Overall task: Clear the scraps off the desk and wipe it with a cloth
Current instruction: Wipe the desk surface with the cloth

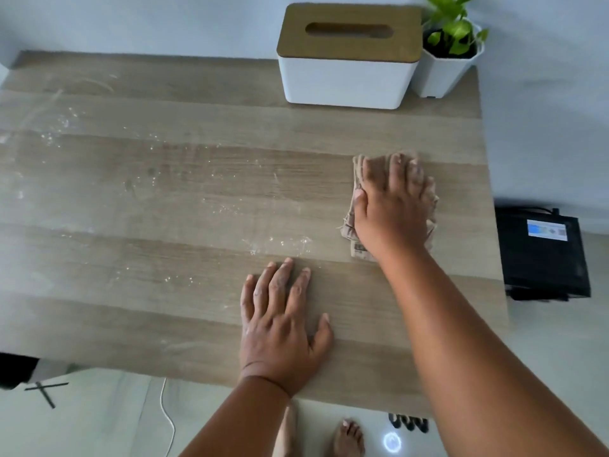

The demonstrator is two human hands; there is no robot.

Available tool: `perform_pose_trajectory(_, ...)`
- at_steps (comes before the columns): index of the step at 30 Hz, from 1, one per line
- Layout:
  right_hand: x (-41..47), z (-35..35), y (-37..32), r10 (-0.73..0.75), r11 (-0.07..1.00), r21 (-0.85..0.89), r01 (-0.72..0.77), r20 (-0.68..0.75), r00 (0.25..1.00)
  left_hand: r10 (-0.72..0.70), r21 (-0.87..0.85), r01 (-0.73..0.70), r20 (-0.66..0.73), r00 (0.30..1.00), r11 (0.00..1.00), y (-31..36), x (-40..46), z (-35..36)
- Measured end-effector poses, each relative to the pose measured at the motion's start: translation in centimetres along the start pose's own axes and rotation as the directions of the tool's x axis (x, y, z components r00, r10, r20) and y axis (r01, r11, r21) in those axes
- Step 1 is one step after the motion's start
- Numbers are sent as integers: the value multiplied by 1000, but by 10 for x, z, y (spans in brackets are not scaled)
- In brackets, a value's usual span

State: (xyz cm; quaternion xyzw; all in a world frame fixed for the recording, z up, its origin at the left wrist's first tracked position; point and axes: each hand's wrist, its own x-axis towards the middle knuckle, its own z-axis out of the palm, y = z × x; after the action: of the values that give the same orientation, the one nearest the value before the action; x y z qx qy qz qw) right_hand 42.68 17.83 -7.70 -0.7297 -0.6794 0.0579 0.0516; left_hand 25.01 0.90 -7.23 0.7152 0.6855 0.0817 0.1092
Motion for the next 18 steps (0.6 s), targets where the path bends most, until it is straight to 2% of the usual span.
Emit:
perform_pose_trajectory(4, -29, 3, -22, -249, 969, 4, 249, 50, 967, 1, 4, -1, -15, 1000, 1000, 1, -1, 1)
perform_pose_trajectory(7, -57, 1, 8, -429, 902, -13, 432, 105, 897, 12, 4, -12, -34, 999, 1000, 1, -1, 4)
perform_pose_trajectory(9, -70, -5, 46, -468, 880, -30, 473, 109, 877, 22, 4, -22, -45, 999, 1000, 0, -1, 6)
perform_pose_trajectory(11, -70, -12, 84, -413, 907, -46, 420, 105, 905, 27, -1, -27, -55, 998, 1000, 0, 0, 8)
perform_pose_trajectory(13, -59, -17, 108, -286, 954, -68, 293, 95, 954, 31, -8, -31, -63, 998, 999, 0, 1, 9)
perform_pose_trajectory(16, -32, -15, 100, -66, 995, -73, 68, 37, 997, 32, -7, -32, -79, 996, 999, -1, 1, 10)
perform_pose_trajectory(18, -20, -10, 75, 73, 996, -46, -73, 13, 997, 32, -5, -32, -82, 996, 999, -2, 0, 9)
